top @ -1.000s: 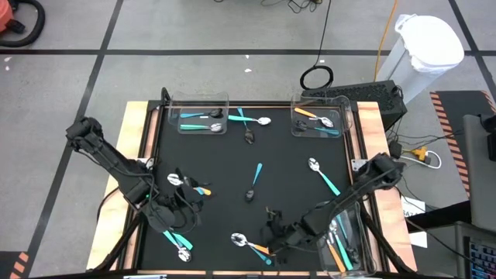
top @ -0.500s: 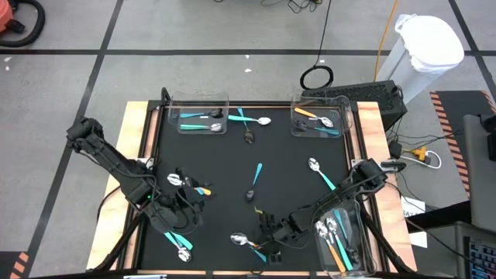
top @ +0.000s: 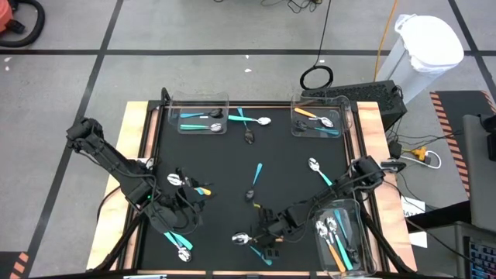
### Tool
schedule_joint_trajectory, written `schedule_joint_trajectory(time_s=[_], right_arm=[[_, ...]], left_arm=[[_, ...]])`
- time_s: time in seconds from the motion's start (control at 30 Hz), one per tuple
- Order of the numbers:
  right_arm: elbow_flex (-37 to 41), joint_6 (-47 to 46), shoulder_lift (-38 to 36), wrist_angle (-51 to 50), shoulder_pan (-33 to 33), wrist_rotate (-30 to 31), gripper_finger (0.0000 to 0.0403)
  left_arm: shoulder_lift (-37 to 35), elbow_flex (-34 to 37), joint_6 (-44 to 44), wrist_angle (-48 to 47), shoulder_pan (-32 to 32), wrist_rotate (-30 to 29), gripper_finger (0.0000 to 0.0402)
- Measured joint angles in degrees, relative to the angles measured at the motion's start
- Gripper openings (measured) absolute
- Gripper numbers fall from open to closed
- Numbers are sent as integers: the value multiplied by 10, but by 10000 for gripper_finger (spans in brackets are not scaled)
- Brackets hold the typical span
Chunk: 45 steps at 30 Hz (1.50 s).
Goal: Sort silverware by color (type)
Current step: Put the yellow spoon into the top left transparent bin
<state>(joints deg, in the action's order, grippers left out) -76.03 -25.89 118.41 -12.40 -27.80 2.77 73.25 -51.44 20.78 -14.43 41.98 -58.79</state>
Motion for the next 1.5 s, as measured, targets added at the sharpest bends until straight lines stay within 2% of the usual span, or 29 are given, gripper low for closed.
schedule_joint_trajectory(time_s=[0.07,0.23,0.37,0.57,0.67,0.77,1.1,1.17,1.3,1.5], right_arm=[[0,-1,0,-12,4,2,38],[1,-13,-8,-21,16,9,38],[4,-6,-29,-39,26,52,48],[4,54,-86,-47,63,132,45],[4,93,-101,-37,100,151,44],[4,149,-106,15,153,152,43],[3,296,-90,269,342,75,43],[3,301,-91,317,373,71,43],[3,283,-90,383,432,11,44],[-17,267,-75,447,481,-39,44]], left_arm=[[0,0,0,4,0,0,180],[0,0,0,4,0,0,180],[0,0,-15,2,0,-11,180],[-7,0,-119,3,-7,-52,180],[-16,0,-126,1,-25,-62,180],[-23,0,-127,-16,-52,-63,180],[-26,0,-127,-93,-153,-32,180],[-26,0,-126,-112,-168,-27,180],[-26,2,-122,-126,-200,-24,180],[-26,12,-122,-127,-272,4,180]])
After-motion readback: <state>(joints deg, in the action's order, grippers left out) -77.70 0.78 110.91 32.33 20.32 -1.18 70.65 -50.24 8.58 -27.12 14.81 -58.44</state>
